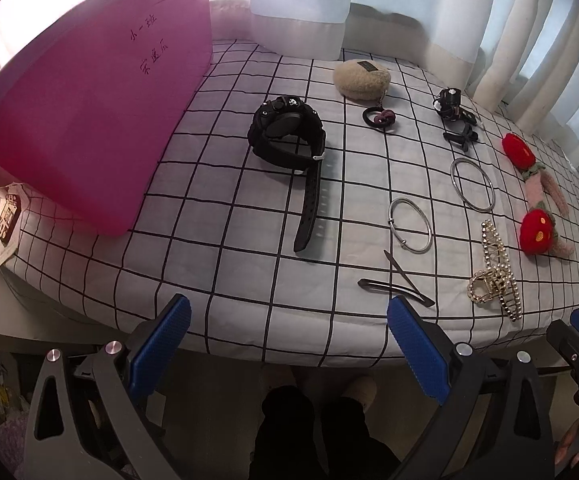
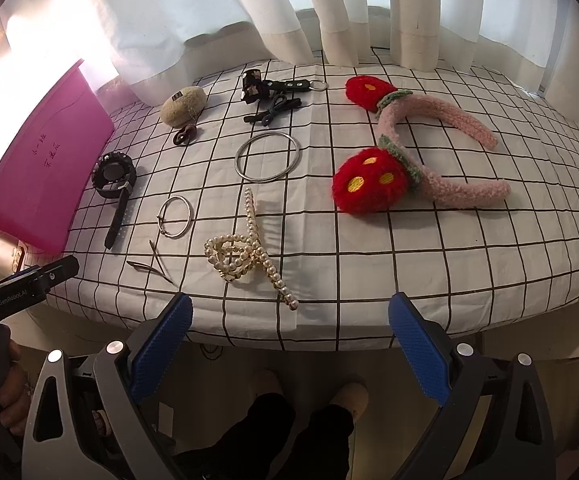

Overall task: Organize jewelry
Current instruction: 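Reach the left tool to the black watch while the right tool reaches the pearl clip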

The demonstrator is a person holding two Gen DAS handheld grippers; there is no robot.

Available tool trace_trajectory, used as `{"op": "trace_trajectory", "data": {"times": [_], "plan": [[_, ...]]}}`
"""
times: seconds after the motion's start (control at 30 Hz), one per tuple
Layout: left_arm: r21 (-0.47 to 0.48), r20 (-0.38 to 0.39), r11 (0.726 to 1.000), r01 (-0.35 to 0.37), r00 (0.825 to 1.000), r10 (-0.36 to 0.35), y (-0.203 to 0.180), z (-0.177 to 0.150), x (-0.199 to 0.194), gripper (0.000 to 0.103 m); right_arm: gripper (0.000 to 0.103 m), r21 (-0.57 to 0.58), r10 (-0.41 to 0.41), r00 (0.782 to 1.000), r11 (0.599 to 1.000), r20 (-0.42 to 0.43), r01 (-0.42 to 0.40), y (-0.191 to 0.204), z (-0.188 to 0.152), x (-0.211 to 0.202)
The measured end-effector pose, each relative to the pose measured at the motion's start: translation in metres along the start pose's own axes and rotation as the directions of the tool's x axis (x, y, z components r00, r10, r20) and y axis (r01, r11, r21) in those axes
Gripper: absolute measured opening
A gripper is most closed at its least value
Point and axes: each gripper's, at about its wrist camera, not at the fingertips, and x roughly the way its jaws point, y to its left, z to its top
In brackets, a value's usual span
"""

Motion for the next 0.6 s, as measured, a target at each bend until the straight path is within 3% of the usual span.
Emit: {"op": "trace_trajectory", "data": {"times": [0.27, 0.6], "plan": [[0.032, -0.012, 0.996, 0.078, 0.997, -0.077, -0.021, -0.018, 0.025, 0.097, 0.094, -0.042, 0.043, 0.999, 0.998, 0.015, -0.043, 0.002, 0.000, 0.036], [0.025, 0.015, 0.996, 0.080, 0.997, -0.081, -0.038, -0.019, 0.045, 0.097, 0.094, -0.116, 0.024, 0.999, 0.993, 0.042, -0.019, 0.012, 0.007, 0.063]]}}
